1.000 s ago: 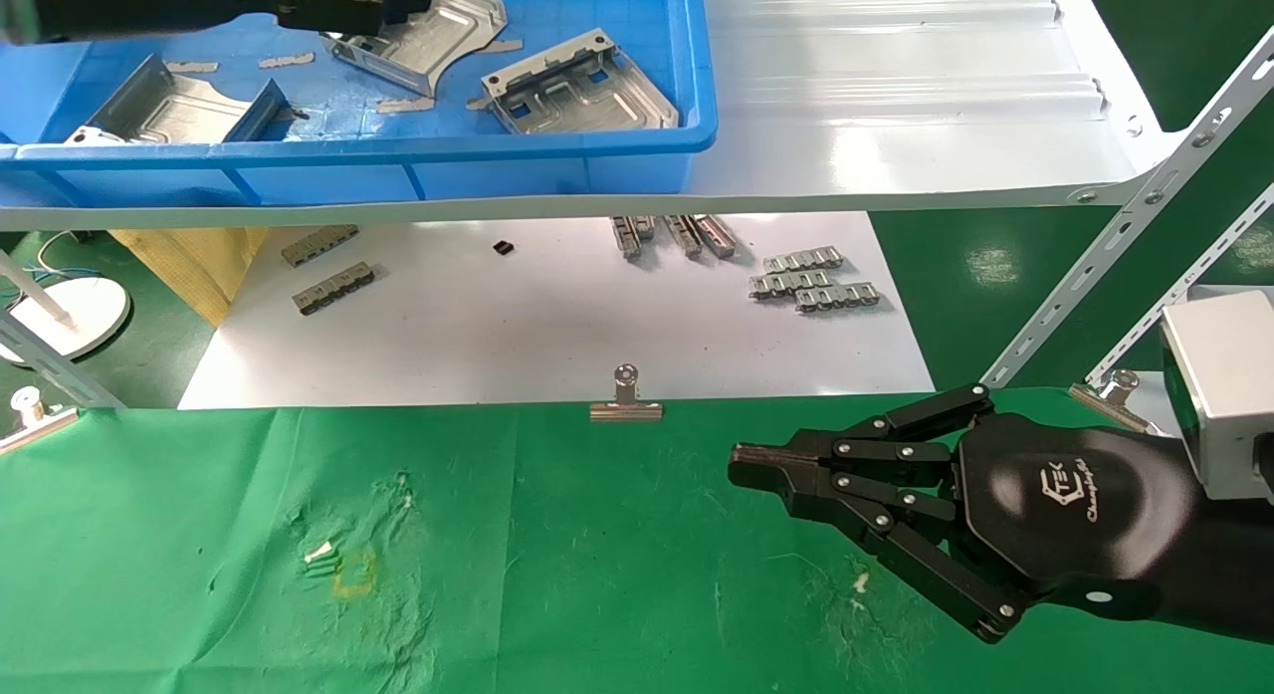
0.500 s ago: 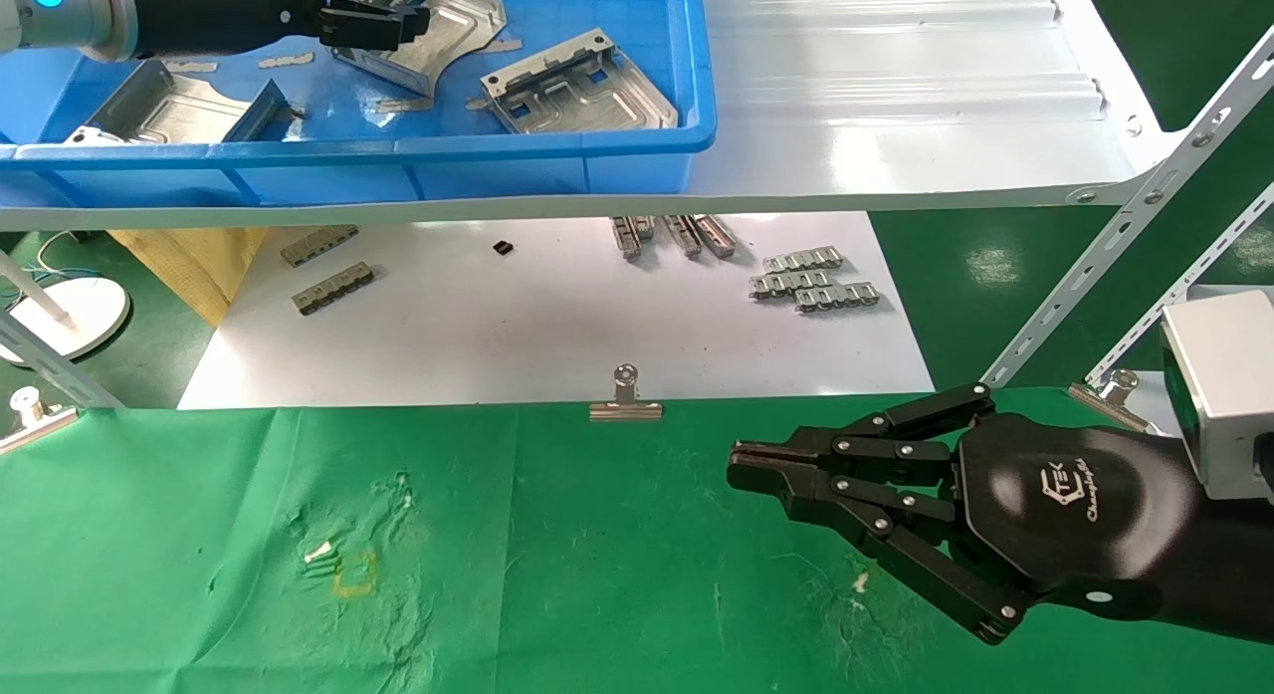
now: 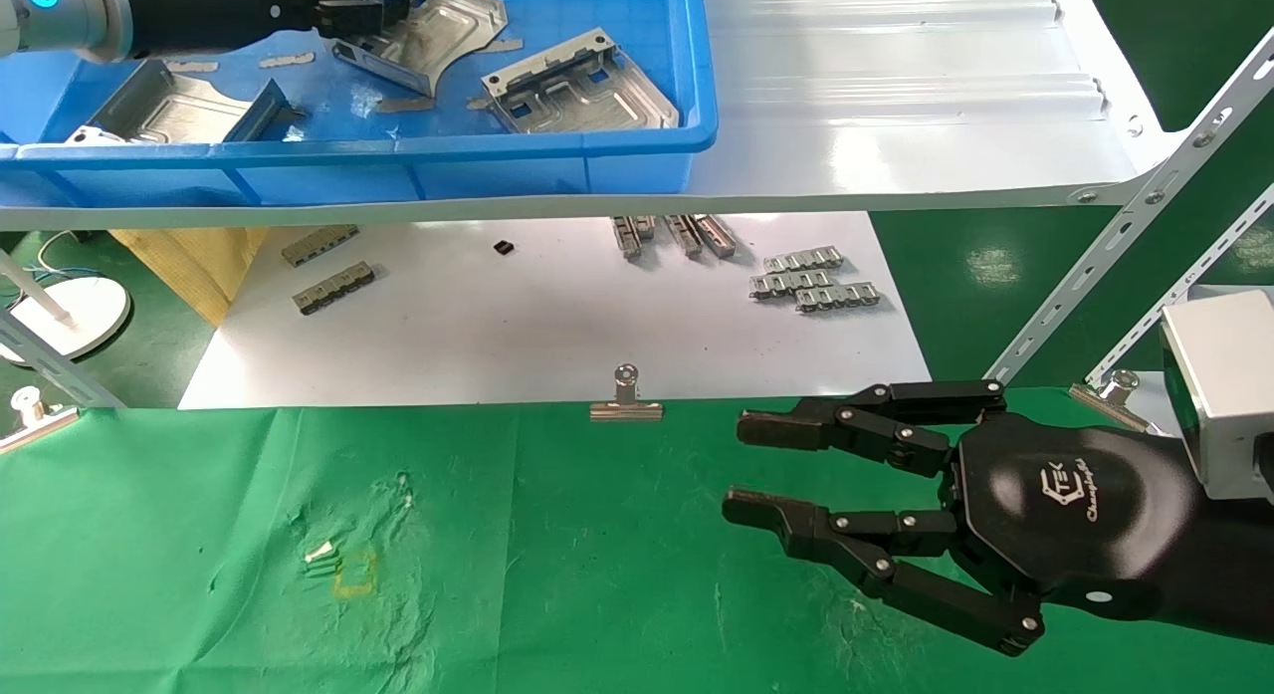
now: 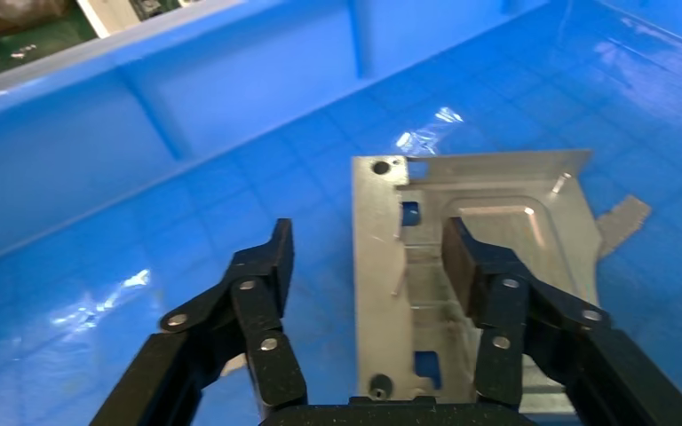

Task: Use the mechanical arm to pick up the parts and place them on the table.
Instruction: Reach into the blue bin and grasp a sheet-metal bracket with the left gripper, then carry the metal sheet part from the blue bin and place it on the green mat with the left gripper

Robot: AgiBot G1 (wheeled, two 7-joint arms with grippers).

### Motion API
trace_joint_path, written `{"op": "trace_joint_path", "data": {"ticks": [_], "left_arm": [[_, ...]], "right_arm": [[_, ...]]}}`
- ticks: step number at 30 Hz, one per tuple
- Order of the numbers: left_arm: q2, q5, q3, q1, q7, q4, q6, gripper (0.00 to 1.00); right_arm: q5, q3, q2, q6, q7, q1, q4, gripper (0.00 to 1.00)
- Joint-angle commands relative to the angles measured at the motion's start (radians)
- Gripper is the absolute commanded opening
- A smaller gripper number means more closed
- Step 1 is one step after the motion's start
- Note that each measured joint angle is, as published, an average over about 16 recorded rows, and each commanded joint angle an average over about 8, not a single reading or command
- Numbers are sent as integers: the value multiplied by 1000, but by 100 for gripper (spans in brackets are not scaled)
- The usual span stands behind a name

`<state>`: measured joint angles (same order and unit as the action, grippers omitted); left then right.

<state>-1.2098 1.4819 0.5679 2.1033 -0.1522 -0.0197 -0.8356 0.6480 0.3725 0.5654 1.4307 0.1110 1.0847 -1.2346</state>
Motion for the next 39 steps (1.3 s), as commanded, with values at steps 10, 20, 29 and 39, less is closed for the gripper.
{"op": "trace_joint_path", "data": {"ticks": [10, 20, 29, 39], "left_arm": [[-10, 5, 3, 3, 6, 12, 28, 0], [13, -37, -26, 12, 33, -11, -18, 0], [94, -112, -73, 4, 128, -64, -274, 0], [237, -185, -101, -68, 339, -151, -717, 0]], "right_arm": [[0, 0, 0, 0, 0, 0, 0, 100], [0, 0, 0, 0, 0, 0, 0, 100], [0, 0, 0, 0, 0, 0, 0, 100], [0, 0, 0, 0, 0, 0, 0, 100]]}}
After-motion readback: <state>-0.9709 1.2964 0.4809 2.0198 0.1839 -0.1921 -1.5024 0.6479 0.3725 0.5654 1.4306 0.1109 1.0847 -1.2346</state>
